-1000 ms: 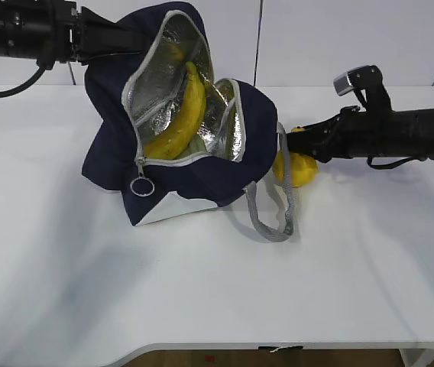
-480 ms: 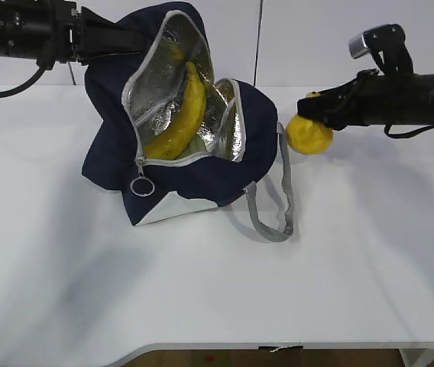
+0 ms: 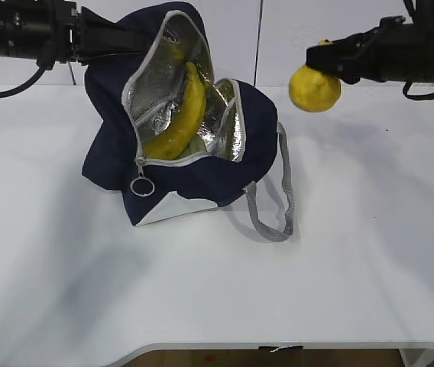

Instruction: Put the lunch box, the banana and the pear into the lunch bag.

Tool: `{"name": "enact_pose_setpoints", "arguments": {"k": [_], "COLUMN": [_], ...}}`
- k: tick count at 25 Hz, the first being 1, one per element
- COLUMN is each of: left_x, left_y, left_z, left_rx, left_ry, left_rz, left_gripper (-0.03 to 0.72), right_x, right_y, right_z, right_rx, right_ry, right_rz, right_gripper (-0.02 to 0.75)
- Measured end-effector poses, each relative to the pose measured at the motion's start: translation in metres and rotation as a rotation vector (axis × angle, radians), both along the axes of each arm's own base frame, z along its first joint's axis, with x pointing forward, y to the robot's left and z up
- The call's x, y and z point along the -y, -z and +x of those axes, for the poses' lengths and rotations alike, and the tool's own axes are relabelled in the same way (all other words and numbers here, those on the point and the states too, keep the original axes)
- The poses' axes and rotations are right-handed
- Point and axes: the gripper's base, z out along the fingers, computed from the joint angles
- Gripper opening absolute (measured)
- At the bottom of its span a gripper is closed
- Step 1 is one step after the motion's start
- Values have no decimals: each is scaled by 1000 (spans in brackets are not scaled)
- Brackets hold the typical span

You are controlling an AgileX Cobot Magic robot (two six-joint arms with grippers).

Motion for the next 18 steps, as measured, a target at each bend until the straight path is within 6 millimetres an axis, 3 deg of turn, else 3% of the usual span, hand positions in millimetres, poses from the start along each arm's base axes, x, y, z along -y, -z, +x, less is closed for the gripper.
{"name": "enact_pose_setpoints", "arguments": {"k": [6, 12, 18], "left_x": [0, 0, 0], "left_y": [0, 0, 0], "left_z": [0, 0, 0], "left_rx": [0, 0, 0], "left_ry": [1, 1, 2], "left_rz": [-1, 0, 1], "left_gripper": [-1, -1, -1], "right_x": [-18, -58, -90], "right_y": [-16, -35, -33], "right_z": [-4, -7, -12], "right_rx": [-1, 22, 11], "right_ry": [-90, -211, -277], "right_rz": [108, 138, 131], "right_gripper": [303, 303, 303]}}
